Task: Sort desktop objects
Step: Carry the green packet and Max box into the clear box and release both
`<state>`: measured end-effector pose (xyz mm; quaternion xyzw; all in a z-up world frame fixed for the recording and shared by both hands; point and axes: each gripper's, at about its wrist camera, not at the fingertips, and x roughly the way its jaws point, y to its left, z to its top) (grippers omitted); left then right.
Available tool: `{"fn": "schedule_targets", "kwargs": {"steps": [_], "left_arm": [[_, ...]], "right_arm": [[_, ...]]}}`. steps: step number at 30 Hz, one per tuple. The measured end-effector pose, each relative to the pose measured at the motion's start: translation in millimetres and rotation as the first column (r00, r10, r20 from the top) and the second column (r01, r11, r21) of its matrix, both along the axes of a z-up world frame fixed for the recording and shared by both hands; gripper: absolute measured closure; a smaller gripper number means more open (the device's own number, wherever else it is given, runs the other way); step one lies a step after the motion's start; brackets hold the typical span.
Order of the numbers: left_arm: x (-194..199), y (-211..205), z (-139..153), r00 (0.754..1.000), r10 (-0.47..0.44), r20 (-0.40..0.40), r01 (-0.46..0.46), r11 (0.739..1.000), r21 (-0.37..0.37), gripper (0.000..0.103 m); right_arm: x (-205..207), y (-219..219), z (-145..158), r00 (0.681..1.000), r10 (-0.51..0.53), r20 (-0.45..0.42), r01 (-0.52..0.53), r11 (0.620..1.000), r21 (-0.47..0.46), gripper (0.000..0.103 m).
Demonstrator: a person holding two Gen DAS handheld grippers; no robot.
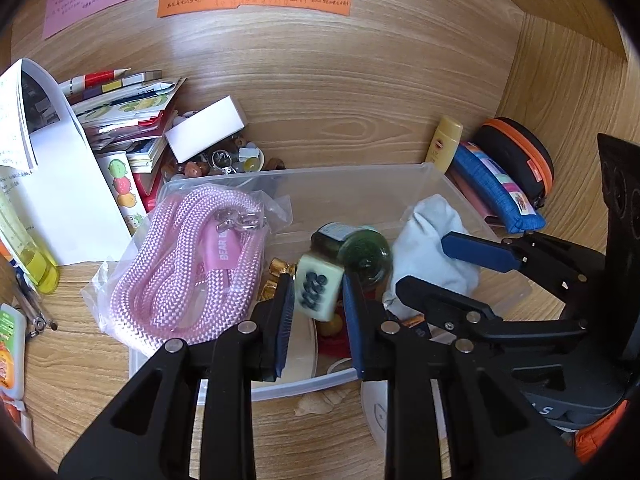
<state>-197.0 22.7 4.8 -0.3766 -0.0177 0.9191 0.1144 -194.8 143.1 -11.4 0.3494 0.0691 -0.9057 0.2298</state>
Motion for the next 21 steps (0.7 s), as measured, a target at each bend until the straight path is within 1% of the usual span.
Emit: {"fn": "schedule_targets", "kwargs": {"steps": [2,7,9,10,11,13,15,16,17,18,19,21], "left_arm": [[1,-2,2,1.000,0.002,-0.001,-0.002,1.000,0.008,0.078],[8,-8,10,1.000,0.011,-0.016,-0.011,1.000,0.018,0.074],[14,-10,15,0.999,0.025,-0.036,-0.024,1.000,0.014,0.068],[16,-11,16,0.999,0.026,-0.041,-0.026,1.000,0.018,0.066],[20,-13,20,0.998,0.033,-0.049,-0.032,0.999,0.025,0.063],[25,-16,24,0.996,0.053,-0.068,-0.052,0.998,0.022,0.052],[33,-21,30,0.991,0.086,-0.102,-0.085,0.996,0.009,0.034],[37,-23,33,0.989,0.094,-0.117,-0.093,0.996,0.011,0.032],[41,-25,36,0.987,0.097,-0.129,-0.096,0.995,0.018,0.029],[46,-28,39,0.985,0.100,-0.139,-0.098,0.995,0.023,0.029],[49,-30,41,0.984,0.103,-0.146,-0.100,0.995,0.026,0.029],[57,-33,45,0.980,0.114,-0.164,-0.112,0.994,0.021,0.021]], "right_arm": [[0,0,1,1.000,0.000,0.003,0.000,1.000,-0.006,0.052],[3,-2,4,1.000,0.001,-0.004,-0.001,1.000,-0.005,0.047],[7,-2,8,1.000,-0.004,-0.017,0.004,1.000,-0.001,0.043],[10,-2,10,1.000,-0.008,-0.028,0.008,1.000,0.001,0.041],[13,-1,13,0.999,-0.012,-0.037,0.012,1.000,0.003,0.040],[17,1,18,0.998,-0.022,-0.051,0.022,1.000,0.003,0.036],[23,4,24,0.997,-0.039,-0.069,0.039,0.999,-0.001,0.030],[26,5,26,0.996,-0.045,-0.076,0.044,0.999,-0.006,0.026],[29,7,29,0.995,-0.051,-0.082,0.050,0.999,-0.014,0.024],[33,9,32,0.995,-0.059,-0.086,0.057,0.998,-0.020,0.020],[36,9,34,0.994,-0.064,-0.091,0.063,0.998,-0.023,0.018],[42,8,37,0.992,-0.071,-0.100,0.069,0.997,-0.017,0.018]]}}
